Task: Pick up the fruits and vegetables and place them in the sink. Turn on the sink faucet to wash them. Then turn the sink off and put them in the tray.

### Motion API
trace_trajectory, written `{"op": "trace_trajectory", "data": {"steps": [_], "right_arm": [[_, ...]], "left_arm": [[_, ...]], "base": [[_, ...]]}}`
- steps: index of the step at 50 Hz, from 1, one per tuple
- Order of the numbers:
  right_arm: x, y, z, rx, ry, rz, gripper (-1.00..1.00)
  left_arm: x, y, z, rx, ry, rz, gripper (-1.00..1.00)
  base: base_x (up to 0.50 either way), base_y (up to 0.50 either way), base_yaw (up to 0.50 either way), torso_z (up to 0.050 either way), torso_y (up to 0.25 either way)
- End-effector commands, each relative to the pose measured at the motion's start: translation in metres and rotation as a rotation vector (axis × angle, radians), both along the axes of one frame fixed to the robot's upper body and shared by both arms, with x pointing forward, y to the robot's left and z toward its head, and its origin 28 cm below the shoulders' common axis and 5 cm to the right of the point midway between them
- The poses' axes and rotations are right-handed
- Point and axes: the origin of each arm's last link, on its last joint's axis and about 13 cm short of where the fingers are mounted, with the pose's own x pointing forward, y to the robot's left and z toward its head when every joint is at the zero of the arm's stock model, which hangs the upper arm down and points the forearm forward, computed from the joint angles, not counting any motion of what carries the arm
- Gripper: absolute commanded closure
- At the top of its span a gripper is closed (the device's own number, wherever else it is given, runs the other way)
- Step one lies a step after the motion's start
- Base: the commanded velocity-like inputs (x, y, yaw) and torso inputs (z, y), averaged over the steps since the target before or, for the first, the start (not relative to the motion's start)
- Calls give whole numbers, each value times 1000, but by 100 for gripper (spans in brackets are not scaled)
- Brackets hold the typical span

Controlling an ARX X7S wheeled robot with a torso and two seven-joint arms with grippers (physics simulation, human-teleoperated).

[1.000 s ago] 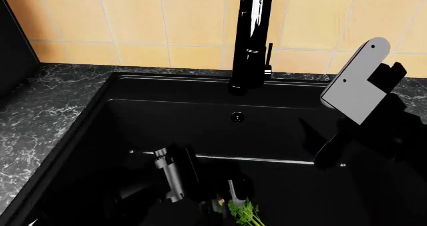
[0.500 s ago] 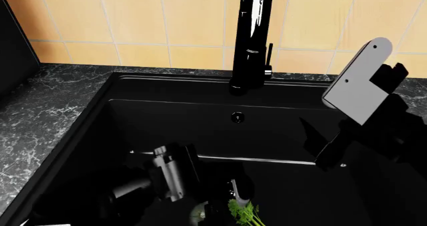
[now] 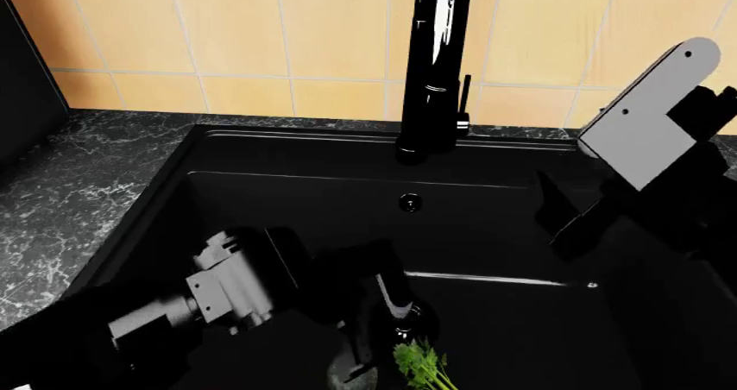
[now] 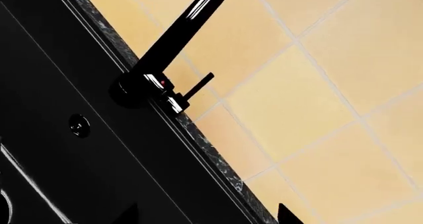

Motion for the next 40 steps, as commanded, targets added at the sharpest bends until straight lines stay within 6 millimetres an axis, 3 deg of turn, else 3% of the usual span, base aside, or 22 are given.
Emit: {"op": "trace_trajectory", "data": {"steps": [1, 6, 10, 18, 27, 40], "right_arm": [[8, -2, 5, 54, -139, -91, -100], [12, 2, 5, 94, -208, -105, -100], [33, 13, -4, 180, -321, -156, -100], [50, 20, -6, 233, -367, -169, -100], [69, 28, -2, 325, -393, -164, -100], [71, 29, -1, 332, -391, -164, -100]], "left_arm": [[-7, 17, 20, -78, -68, 70, -100], [-7, 23, 29, -101, -100, 104, -100], [-10, 37, 58, -173, -262, 268, -100], [-13, 46, 74, -214, -367, 380, -100], [-15, 54, 80, -229, -430, 472, -100], [-15, 54, 80, -229, -434, 479, -100]], "base": [[0, 0, 0, 0, 0], [0, 0, 0, 0, 0], [0, 0, 0, 0, 0], [0, 0, 0, 0, 0], [0, 0, 0, 0, 0], [0, 0, 0, 0, 0]]}}
